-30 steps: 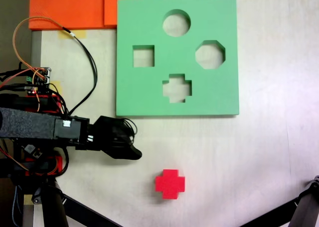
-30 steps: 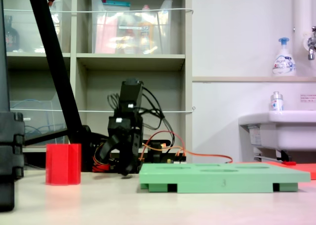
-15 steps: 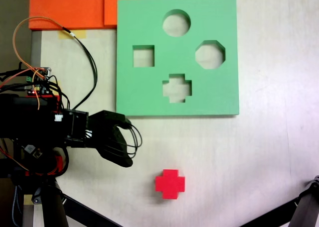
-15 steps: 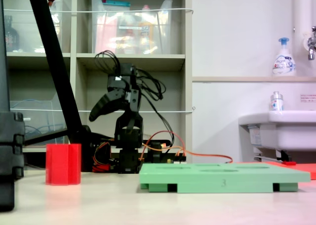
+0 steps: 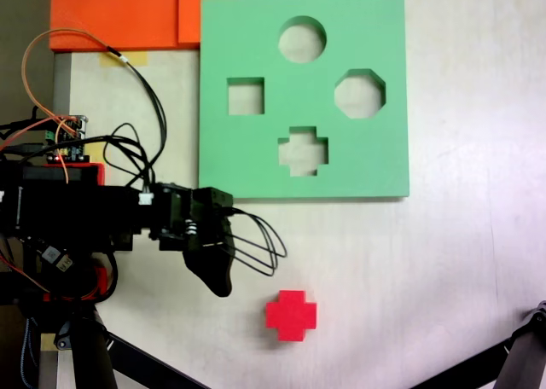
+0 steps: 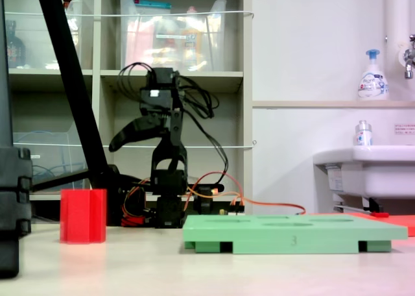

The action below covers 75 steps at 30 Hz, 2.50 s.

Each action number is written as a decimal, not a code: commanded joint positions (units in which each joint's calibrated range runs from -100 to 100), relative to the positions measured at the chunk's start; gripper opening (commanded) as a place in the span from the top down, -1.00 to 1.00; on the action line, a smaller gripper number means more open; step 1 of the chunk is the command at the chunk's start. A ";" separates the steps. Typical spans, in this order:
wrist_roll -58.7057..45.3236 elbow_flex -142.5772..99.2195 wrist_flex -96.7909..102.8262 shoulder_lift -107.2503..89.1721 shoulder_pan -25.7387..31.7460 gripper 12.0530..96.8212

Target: Put the cross columnar block into the corresponding hole

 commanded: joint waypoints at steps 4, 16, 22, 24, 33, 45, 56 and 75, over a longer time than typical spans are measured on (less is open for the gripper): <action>-0.05 13.74 -6.10 13.51 -0.93 -0.84; -0.78 27.10 -7.55 41.16 -4.88 -0.83; -1.76 32.88 -7.55 50.80 -6.64 -0.83; -2.10 34.88 -7.55 53.59 -7.37 -0.83; -3.66 37.87 -7.55 64.35 -9.57 -0.83; -5.52 41.65 -7.55 73.98 -10.40 -0.83; -5.52 40.56 -10.24 76.92 -10.55 -0.21; -4.69 38.66 -14.00 62.11 -10.01 0.44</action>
